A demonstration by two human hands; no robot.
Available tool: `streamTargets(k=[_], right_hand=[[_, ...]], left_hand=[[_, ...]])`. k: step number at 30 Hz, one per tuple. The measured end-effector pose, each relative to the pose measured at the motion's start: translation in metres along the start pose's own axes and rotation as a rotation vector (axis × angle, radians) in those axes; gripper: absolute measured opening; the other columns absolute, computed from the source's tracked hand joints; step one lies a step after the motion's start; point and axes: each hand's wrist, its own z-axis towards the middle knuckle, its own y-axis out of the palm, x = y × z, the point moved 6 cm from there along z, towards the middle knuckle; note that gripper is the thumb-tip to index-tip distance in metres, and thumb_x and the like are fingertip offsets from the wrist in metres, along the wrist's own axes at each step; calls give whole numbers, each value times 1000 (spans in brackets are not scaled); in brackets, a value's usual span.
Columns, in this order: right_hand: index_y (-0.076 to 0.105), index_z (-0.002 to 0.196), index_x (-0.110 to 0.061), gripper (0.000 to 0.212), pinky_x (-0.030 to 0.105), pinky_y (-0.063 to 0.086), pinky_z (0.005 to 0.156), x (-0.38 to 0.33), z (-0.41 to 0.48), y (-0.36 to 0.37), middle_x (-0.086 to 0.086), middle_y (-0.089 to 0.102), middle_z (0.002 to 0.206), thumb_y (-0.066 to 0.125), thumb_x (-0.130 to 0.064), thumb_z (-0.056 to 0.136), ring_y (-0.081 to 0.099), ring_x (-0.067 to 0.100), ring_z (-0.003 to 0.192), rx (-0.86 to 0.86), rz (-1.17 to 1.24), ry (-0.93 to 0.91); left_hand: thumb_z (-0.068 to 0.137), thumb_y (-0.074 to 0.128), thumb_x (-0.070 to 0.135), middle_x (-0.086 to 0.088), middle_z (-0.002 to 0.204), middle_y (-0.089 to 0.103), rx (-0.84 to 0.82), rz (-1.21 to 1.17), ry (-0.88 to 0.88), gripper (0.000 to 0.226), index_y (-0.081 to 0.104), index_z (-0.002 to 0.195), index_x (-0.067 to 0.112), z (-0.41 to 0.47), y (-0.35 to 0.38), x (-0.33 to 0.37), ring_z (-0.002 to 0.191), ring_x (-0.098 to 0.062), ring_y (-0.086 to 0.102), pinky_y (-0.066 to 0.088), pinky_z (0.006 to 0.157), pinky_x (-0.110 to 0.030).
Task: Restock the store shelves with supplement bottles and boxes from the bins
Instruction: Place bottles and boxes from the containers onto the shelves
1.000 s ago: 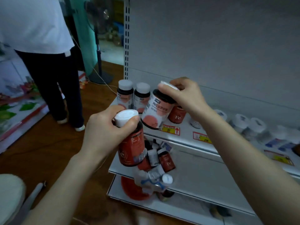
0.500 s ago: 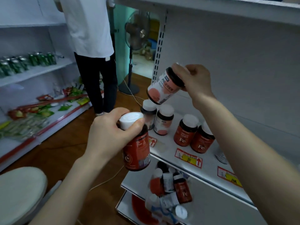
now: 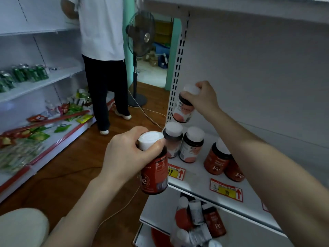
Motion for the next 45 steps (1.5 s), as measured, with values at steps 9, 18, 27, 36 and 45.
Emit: streamTargets(k=[9,18,27,36,45], right_hand=[[45,124,-6,60,28,39,77,35,18,48,10,49,123,73,-25,75,47,19,102,-224,-130,179],[49,128,-10,64,32,43,90,52,14,62,10,45,132,76,-22,72,46,25,118,-323,-142,213],[52,124,-10,60,35,41,96,58,10,64,9,48,130,77,-27,72,47,25,118,-302,-126,186],[52,124,-13,56,32,40,90,61,11,66,7,48,131,72,-33,77,46,23,118,-321,-103,192],[61,115,-7,28,18,41,87,32,-1,12,6,62,118,57,-18,89,57,15,107,5,-59,-6]], left_hand=[[61,44,72,9,85,65,-37,27,-25,68,67,99,19,20,2,-34,81,-11,62,53,63,-31],[58,44,73,2,95,69,-75,-8,-35,78,66,107,16,31,10,-49,86,-12,62,55,67,-31],[56,43,73,2,98,68,-88,1,-51,84,64,111,14,34,15,-52,85,-9,57,54,69,-31],[56,43,74,2,99,68,-93,11,-45,83,65,110,15,34,20,-51,86,-9,57,53,68,-30],[54,50,72,23,86,60,-142,-218,-70,61,63,95,29,46,28,-37,82,8,58,45,61,-6]])
